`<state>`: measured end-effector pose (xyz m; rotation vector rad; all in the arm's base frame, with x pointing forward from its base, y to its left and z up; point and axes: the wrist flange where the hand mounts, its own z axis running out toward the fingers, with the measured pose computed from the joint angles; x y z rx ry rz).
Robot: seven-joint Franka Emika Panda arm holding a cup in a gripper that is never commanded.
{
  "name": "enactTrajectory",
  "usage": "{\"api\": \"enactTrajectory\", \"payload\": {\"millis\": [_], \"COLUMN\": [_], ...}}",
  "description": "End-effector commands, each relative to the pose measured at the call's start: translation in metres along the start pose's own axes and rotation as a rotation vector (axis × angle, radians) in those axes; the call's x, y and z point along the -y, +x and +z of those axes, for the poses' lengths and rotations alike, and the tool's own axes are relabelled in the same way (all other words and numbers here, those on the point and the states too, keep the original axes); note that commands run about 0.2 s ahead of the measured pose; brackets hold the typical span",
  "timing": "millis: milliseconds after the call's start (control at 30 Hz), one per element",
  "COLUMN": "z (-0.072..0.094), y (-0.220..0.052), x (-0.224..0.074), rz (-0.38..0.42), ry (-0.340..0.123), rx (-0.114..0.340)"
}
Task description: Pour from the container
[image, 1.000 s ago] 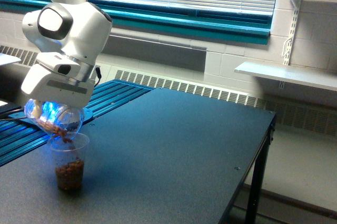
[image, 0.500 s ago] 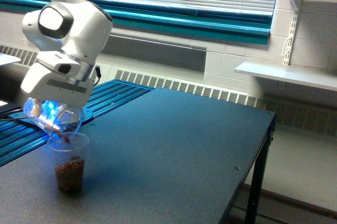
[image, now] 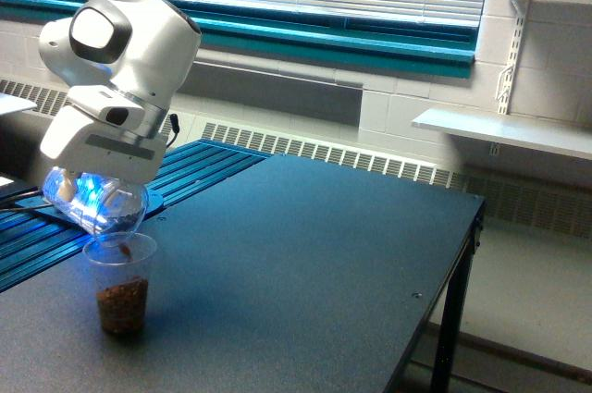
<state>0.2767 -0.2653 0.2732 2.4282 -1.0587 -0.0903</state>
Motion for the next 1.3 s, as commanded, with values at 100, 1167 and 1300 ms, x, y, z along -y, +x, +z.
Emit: {"api": "enactTrajectory", "payload": {"millis": [100,1167,1300], "z": [-0.004,-0.031,-0.033], "y": [-0.005,-0.005,-0.006], "x": [0.000,-0.016,-0.016], "rz": [-0.011,0.032,0.032], "ry": [0.004,0.038,0.043], "rx": [0.001,-0.069,-0.076]}}
